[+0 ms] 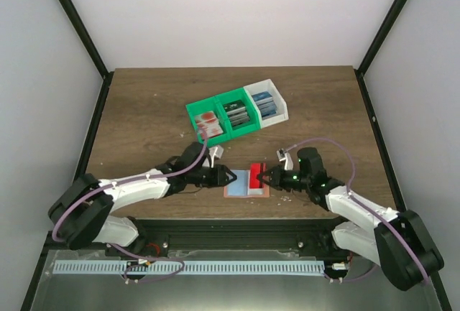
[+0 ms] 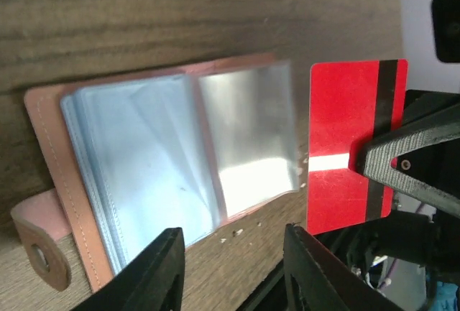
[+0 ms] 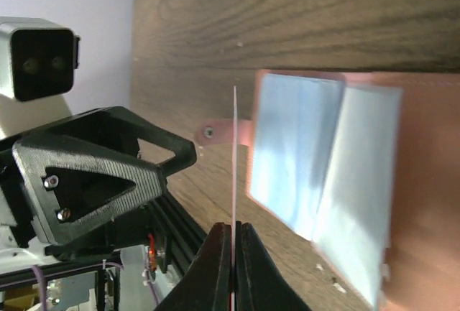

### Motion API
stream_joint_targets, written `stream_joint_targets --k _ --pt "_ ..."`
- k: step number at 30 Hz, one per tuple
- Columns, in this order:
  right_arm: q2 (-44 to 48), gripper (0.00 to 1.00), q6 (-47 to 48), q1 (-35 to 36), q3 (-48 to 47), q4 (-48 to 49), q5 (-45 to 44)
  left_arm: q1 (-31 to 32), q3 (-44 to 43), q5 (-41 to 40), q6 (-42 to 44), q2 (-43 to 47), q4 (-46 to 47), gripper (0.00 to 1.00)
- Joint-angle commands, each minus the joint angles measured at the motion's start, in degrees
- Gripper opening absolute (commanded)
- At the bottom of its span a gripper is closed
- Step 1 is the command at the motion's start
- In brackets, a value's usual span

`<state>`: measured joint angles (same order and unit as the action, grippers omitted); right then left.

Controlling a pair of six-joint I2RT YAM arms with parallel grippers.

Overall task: Put the credit cards into the card holder
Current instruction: Insert the credit card into the card holder.

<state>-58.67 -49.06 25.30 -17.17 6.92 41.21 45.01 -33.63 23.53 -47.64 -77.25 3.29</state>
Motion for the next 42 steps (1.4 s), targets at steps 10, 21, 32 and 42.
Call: stream_joint_targets --k 10,21,32,42 --pt "-16.1 0.00 1.1 3.7 -0.2 14.2 -5.1 3.2 -2.4 -6.8 3.6 -8.8 -1.8 0.24" --pt "-23.8 0.00 3.0 3.8 -0.2 24.9 -1.4 3.2 -2.9 -10.9 4.1 -11.1 -6.1 0.24" --pt "-27.7 0.01 3.8 4.8 0.6 23.8 -4.4 3.2 -2.5 -11.0 4.1 -12.5 -6.4 0.19" --pt "-27.0 0.01 3.9 5.6 -0.1 19.4 -10.8 3.2 -2.6 -11.0 3.9 -13.2 -6.7 0.17"
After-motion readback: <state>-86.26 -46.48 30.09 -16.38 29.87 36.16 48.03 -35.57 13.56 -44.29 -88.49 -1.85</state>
